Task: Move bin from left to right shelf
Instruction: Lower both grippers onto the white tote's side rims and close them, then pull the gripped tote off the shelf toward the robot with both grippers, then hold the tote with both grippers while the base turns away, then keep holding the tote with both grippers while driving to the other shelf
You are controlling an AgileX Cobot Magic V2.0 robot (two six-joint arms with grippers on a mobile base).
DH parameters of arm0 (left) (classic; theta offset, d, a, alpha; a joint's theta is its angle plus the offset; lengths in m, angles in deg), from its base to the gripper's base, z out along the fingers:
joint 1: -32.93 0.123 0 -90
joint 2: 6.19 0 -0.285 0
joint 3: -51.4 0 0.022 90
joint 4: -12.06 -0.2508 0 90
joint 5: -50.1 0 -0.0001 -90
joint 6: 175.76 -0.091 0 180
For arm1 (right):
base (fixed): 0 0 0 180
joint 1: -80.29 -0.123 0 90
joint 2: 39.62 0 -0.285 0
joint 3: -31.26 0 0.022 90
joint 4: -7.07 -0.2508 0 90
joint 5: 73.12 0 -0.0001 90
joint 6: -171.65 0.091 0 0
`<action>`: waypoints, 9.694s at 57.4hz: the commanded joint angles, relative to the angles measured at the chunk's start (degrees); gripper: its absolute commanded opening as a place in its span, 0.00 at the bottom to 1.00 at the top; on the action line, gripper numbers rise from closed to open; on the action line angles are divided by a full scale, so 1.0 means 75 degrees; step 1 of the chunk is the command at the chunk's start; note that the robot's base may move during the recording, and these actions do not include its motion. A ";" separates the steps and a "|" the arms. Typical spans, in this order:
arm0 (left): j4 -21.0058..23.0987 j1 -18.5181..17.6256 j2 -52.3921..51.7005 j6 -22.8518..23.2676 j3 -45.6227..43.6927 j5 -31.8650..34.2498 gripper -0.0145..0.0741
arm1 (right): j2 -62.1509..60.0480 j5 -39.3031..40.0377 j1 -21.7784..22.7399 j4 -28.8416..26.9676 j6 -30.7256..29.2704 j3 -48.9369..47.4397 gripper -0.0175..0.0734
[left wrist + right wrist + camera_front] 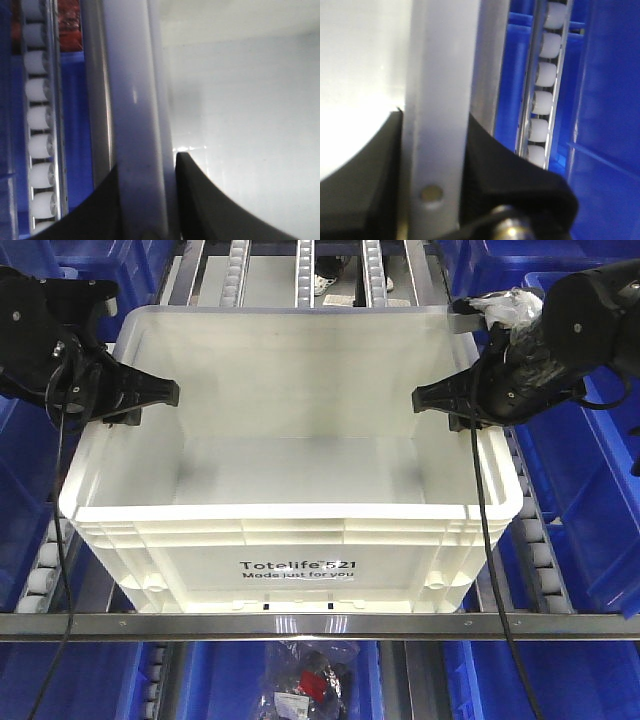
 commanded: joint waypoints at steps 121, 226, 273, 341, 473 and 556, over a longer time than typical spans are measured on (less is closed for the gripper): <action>0.0474 -0.1556 -0.3348 0.1110 0.1430 -0.0810 0.16 | -0.4296 0.0036 -0.1443 0.1207 0.1280 0.2355 0.20; 0.0426 -0.1556 -0.3349 0.1110 0.1430 -0.0880 0.16 | -0.4296 -0.0547 -0.1443 0.1845 0.1612 0.2355 0.20; 0.0421 -0.1556 -0.3350 0.1110 0.1430 -0.0880 0.16 | -0.4296 -0.0577 -0.1443 0.1854 0.1612 0.2355 0.20; 0.0421 -0.1556 -0.3350 0.1110 0.1430 -0.0880 0.16 | -0.4296 -0.0577 -0.1443 0.1854 0.1612 0.2355 0.20; 0.0421 -0.1556 -0.3350 0.1110 0.1430 -0.0880 0.16 | -0.4296 -0.0601 -0.1443 0.1847 0.1612 0.2355 0.20; 0.0413 -0.1556 -0.3350 0.1110 0.1430 -0.0882 0.16 | -0.4296 -0.0600 -0.1443 0.1840 0.1612 0.2355 0.20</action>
